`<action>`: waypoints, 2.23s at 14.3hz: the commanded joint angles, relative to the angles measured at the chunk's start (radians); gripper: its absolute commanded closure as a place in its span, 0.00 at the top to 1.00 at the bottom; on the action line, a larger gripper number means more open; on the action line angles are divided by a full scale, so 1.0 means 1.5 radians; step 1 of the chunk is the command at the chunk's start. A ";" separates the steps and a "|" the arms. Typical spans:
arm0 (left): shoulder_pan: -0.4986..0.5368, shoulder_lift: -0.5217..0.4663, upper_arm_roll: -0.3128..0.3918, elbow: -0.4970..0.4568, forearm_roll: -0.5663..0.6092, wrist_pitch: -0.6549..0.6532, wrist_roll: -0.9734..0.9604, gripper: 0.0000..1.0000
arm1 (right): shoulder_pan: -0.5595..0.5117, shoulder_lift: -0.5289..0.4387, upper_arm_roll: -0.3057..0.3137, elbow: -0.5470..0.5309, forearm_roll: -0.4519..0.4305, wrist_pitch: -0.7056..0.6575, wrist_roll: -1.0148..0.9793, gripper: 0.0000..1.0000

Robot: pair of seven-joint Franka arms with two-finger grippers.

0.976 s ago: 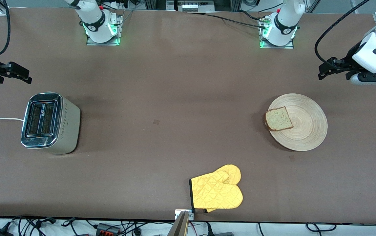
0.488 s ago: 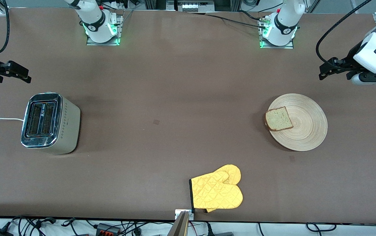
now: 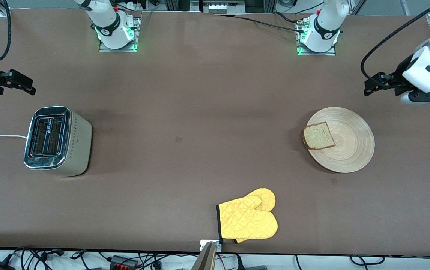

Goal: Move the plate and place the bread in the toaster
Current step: 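Lower the left gripper beside the wooden plate rim, then grip the plate rim with the left gripper while the right gripper nears the toaster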

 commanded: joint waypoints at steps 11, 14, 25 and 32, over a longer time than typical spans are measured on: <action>0.255 0.260 0.007 0.084 -0.170 -0.044 0.281 1.00 | -0.006 -0.012 -0.005 -0.012 0.011 0.000 0.003 1.00; 0.284 0.340 0.008 0.084 -0.233 -0.036 0.392 1.00 | -0.006 -0.012 -0.005 -0.012 0.009 -0.002 0.003 1.00; 0.333 0.510 0.008 0.138 -0.270 0.030 0.540 1.00 | -0.003 -0.009 -0.003 -0.011 0.009 -0.002 0.003 1.00; 0.338 0.540 0.008 0.137 -0.271 0.034 0.551 0.97 | 0.000 -0.017 -0.001 -0.013 0.010 -0.006 0.003 1.00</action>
